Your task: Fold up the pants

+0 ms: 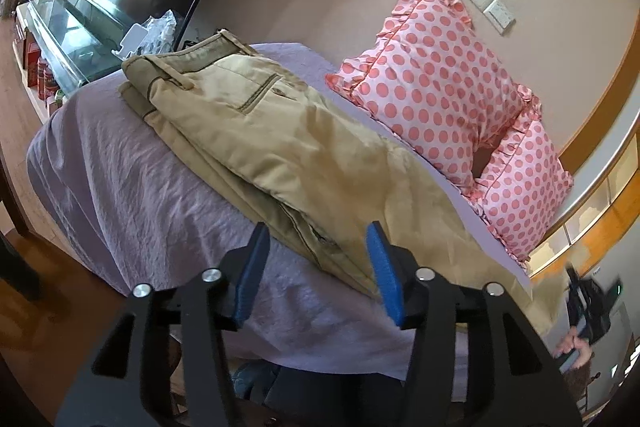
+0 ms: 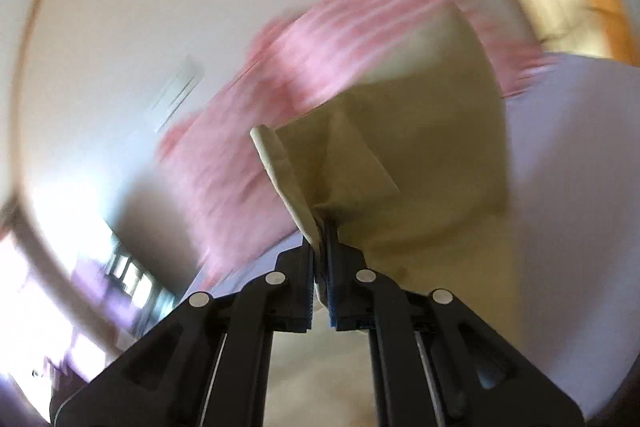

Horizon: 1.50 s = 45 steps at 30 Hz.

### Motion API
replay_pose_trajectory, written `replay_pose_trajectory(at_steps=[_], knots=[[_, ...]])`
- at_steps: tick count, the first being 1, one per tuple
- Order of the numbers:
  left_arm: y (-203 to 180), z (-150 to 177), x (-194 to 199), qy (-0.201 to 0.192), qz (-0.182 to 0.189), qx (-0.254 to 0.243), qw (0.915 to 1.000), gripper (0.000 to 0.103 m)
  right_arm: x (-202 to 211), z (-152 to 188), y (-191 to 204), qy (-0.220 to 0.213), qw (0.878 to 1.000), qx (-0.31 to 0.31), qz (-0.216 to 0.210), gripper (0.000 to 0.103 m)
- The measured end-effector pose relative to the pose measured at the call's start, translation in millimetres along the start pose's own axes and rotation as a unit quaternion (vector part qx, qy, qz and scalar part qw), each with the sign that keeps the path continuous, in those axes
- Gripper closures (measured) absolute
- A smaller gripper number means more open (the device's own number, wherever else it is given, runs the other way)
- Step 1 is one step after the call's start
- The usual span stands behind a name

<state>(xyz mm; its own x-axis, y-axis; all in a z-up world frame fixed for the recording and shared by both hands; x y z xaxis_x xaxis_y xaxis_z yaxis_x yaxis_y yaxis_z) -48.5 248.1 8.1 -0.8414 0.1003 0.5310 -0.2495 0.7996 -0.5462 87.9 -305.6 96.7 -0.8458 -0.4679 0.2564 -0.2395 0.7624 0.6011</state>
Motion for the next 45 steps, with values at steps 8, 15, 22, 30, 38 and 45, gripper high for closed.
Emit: replay_pose_trajectory(at_steps=[8,15,22,30,38,45], knots=[[-13.5,8.3,3.4,0.001,0.009,-0.054,0.9985,0.039,-90.7,136.6,90.5,0.249,0.955,0.154,-0.051,0.059],[-4.6,-2.0,-18.3,0.007,-0.014,-0.036,0.9992,0.039,-61.9,111.9,59.7,0.199,0.975,0.092,-0.043,0.029],[0.6,-10.2,-24.1,0.018,-0.038,0.006,0.9991,0.039,-65.4,116.9,54.3,0.206,0.975,0.072,-0.043,0.028],[-6.0,-0.5,-21.4,0.042,-0.013,0.057,0.9974,0.029,-72.5,121.2,59.8,0.208,0.974,0.07,-0.055,0.025],[3.6,-18.0,-37.4,0.044,0.028,0.097,0.9939,0.032,-72.0,122.8,57.9,0.206,0.975,0.064,-0.058,0.024],[64.4,-65.0,-39.8,0.007,0.002,0.168,0.9857,0.046,-70.1,120.8,55.1,0.197,0.977,0.057,-0.063,0.024]])
Point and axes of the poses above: each gripper's, at about its wrist camera, not at the fingertips, and x roughly against the way its jaws point, y to its left, z to its underside, the point moved 3 cm from there along -x, roughly the way its jaws point, and after that the axes turned 2 degrees about -z, right-handed, at the moved point
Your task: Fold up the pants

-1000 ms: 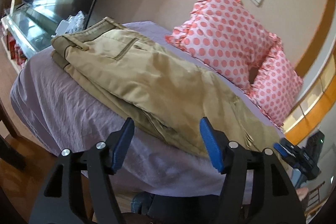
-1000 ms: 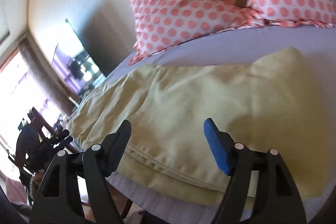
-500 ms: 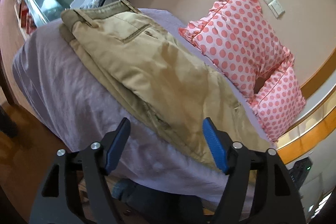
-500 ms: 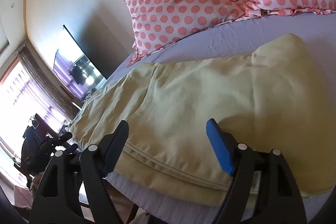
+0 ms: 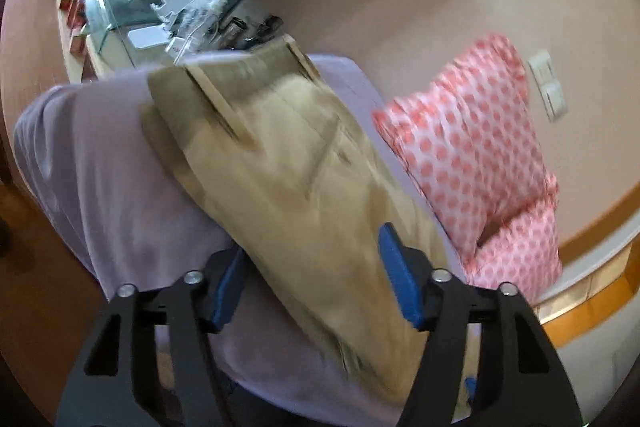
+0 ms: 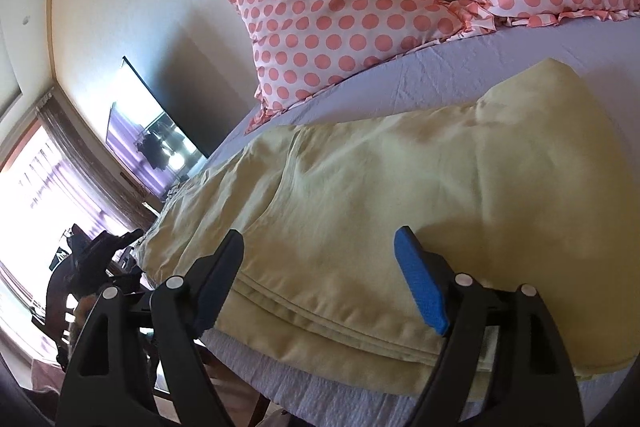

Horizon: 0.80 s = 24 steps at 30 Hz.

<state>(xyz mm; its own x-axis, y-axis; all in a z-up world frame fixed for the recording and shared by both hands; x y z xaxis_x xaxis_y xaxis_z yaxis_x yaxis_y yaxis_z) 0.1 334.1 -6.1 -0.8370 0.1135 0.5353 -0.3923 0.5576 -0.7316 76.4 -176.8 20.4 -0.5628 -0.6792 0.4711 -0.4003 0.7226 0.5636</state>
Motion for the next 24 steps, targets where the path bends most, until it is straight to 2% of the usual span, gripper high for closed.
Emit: replay_pose_trajectory(at_steps=[2,3,5,6,8,9,11,13,14,16,18,20,21,22,24], knots=[[8.8,-14.0,-3.3,-0.003,-0.005,0.018,0.9998,0.054,0.5,0.2,-0.1,0.0,1.0,0.0,-0.001,0.024],[12.0,-20.1,-5.0,-0.005,-0.01,0.024,0.9997,0.063,0.9,0.2,-0.3,-0.001,1.0,0.001,-0.003,0.024],[14.8,-25.3,-6.8,-0.011,-0.025,0.022,0.9994,0.088,2.3,0.0,-1.3,-0.003,1.0,0.002,-0.007,0.024],[11.8,-25.7,-7.0,-0.015,-0.034,0.01,0.9992,0.092,3.6,-0.3,-2.0,-0.005,1.0,0.003,-0.006,0.024],[-7.0,-23.5,-2.4,-0.033,-0.072,-0.048,0.9957,0.095,10.5,-2.4,-5.1,-0.015,1.0,0.007,0.001,0.024],[-29.5,-20.8,2.7,-0.049,-0.087,-0.095,0.9905,0.096,15.6,-4.2,-7.3,-0.024,1.0,0.008,0.005,0.024],[-71.2,-17.0,10.4,-0.062,-0.08,-0.157,0.9823,0.097,30.9,-9.8,-15.2,-0.05,0.999,0.006,0.017,0.023],[-135.7,-1.2,15.4,-0.072,-0.055,-0.238,0.967,0.097,50.4,-15.8,-26.9,-0.08,0.996,-0.002,0.033,0.022],[-163.1,10.4,15.1,-0.072,-0.044,-0.276,0.9576,0.097,57.5,-17.7,-32.0,-0.091,0.995,-0.007,0.038,0.022],[-233.8,54.6,8.7,-0.062,-0.003,-0.372,0.9262,0.097,81.7,-22.3,-50.2,-0.125,0.99,-0.03,0.055,0.022],[-285.8,105.6,-0.7,-0.038,0.051,-0.444,0.8936,0.096,99.7,-24.4,-65.4,-0.148,0.985,-0.052,0.068,0.022],[-321.4,160.7,-12.8,-0.007,0.096,-0.504,0.858,0.096,122.9,-24.9,-84.2,-0.175,0.978,-0.08,0.084,0.022],[-336.7,199.8,-23.7,0.019,0.12,-0.538,0.8342,0.096,132.4,-24.1,-91.6,-0.186,0.974,-0.092,0.089,0.022],[-343.0,227.1,-33.1,0.041,0.132,-0.559,0.8176,0.096,144.2,-23.1,-101.8,-0.198,0.97,-0.11,0.093,0.022],[-342.5,292.2,-60.1,0.105,0.141,-0.607,0.7749,0.096,154.9,-22.6,-116.2,-0.204,0.965,-0.135,0.093,0.022]])
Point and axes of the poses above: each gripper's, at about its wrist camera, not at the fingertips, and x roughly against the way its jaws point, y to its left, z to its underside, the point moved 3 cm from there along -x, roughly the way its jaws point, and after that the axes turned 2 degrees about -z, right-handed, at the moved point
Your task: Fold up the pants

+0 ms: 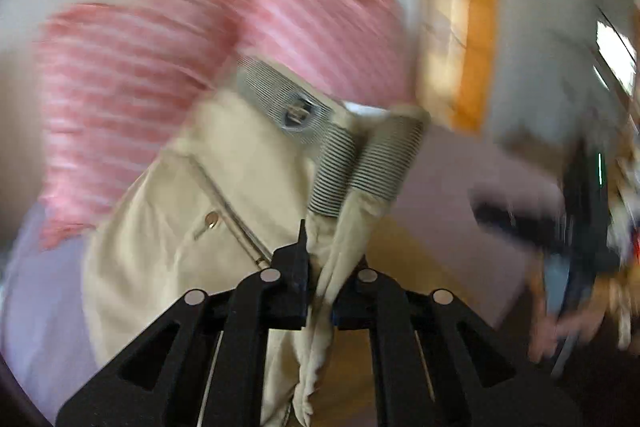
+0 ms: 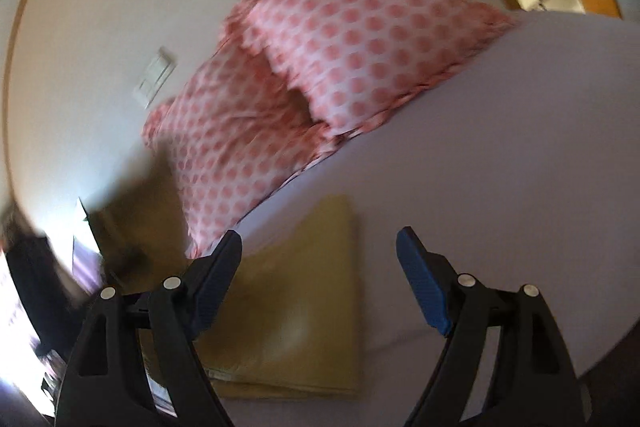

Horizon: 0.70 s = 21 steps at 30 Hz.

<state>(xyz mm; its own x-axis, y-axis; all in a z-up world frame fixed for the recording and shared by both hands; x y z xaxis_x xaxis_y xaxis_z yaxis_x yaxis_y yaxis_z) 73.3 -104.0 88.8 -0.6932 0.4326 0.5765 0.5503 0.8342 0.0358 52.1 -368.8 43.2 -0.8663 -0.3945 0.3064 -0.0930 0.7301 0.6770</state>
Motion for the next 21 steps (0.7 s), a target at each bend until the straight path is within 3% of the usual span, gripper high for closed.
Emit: replay_pose_trajectory(at_steps=[2,3,5,7,10,12,13,17,18,20,21], knots=[[-37.1,31.2,-38.6,0.064,0.022,-0.053,0.9964,0.096,0.5,-4.5,-12.8,0.013,1.0,-0.024,0.0,0.022],[-46.3,42.4,-45.8,0.074,0.024,-0.067,0.9948,0.096,-3.3,-5.7,-15.8,0.026,0.999,-0.031,-0.004,0.022],[-63.0,55.8,-42.1,0.044,-0.008,-0.113,0.9925,0.096,-18.3,-7.8,-16.5,0.059,0.998,-0.032,-0.008,0.022],[-70.1,60.8,-31.7,0.028,-0.011,-0.126,0.9915,0.096,-36.7,-7.5,-11.3,0.091,0.996,-0.022,-0.006,0.022],[-78.9,65.6,-36.6,0.03,-0.02,-0.141,0.9894,0.094,-72.6,-1.4,0.4,0.147,0.989,-0.002,0.003,0.023],[-82.9,69.4,-33.5,0.038,-0.015,-0.15,0.9878,0.084,-93.6,3.9,4.6,0.18,0.984,0.009,0.012,0.03],[-84.6,69.2,-31.6,0.037,-0.004,-0.146,0.9886,0.082,-103.3,7.3,5.1,0.196,0.98,0.013,0.019,0.035],[-56.9,64.4,18.5,0.015,0.093,-0.073,0.9929,0.044,-116.7,10.8,6.0,0.215,0.976,0.029,0.032,0.045],[-35.6,62.1,31.3,0.006,0.097,-0.039,0.9945,0.033,-117.7,11.2,6.0,0.218,0.975,0.031,0.032,0.046],[21.9,59.2,42.7,0.007,0.067,0.039,0.997,0.029,-122.2,12.1,4.5,0.23,0.973,0.025,0.016,0.058],[58.1,60.7,42.9,0.017,0.037,0.086,0.9954,0.03,-123.3,11.8,3.9,0.233,0.972,0.023,0.009,0.058]])
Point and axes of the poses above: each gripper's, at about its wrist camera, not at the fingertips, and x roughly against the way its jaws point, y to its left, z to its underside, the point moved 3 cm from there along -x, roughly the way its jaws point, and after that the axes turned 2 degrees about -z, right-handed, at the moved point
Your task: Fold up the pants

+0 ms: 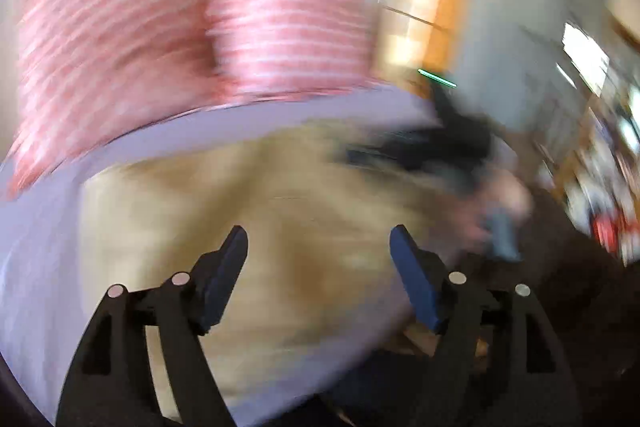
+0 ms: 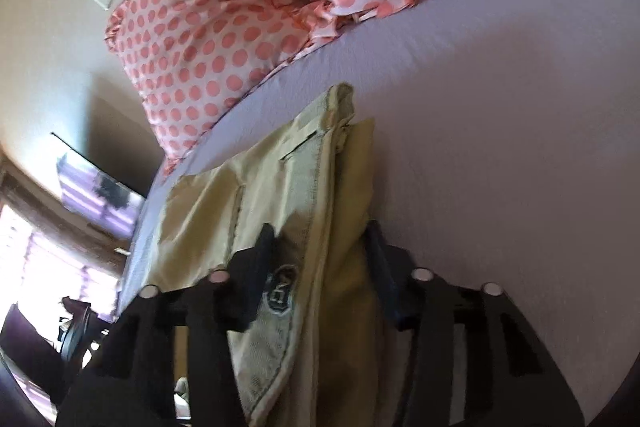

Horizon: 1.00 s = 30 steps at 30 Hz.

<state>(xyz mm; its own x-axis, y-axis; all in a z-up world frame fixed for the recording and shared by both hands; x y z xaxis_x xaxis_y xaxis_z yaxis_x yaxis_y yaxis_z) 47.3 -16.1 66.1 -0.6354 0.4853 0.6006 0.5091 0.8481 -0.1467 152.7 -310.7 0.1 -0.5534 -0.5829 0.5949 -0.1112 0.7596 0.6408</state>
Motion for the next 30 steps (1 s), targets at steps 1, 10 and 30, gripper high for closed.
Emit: replay_pose_trajectory(at_steps=[1,10,30], knots=[[30.9,-2.7,0.4,0.007,-0.025,0.042,0.9988,0.03,-0.2,-0.5,-1.3,0.002,1.0,0.0,-0.004,0.058],[148.8,3.0,-48.6,0.118,0.013,0.232,0.9654,0.033,-3.4,-7.3,-8.1,0.014,0.999,-0.02,-0.035,0.059],[159.0,-80.2,-92.7,0.084,0.027,0.205,0.9748,0.099,5.2,-76.2,50.1,-0.006,0.994,0.038,-0.104,0.091]])
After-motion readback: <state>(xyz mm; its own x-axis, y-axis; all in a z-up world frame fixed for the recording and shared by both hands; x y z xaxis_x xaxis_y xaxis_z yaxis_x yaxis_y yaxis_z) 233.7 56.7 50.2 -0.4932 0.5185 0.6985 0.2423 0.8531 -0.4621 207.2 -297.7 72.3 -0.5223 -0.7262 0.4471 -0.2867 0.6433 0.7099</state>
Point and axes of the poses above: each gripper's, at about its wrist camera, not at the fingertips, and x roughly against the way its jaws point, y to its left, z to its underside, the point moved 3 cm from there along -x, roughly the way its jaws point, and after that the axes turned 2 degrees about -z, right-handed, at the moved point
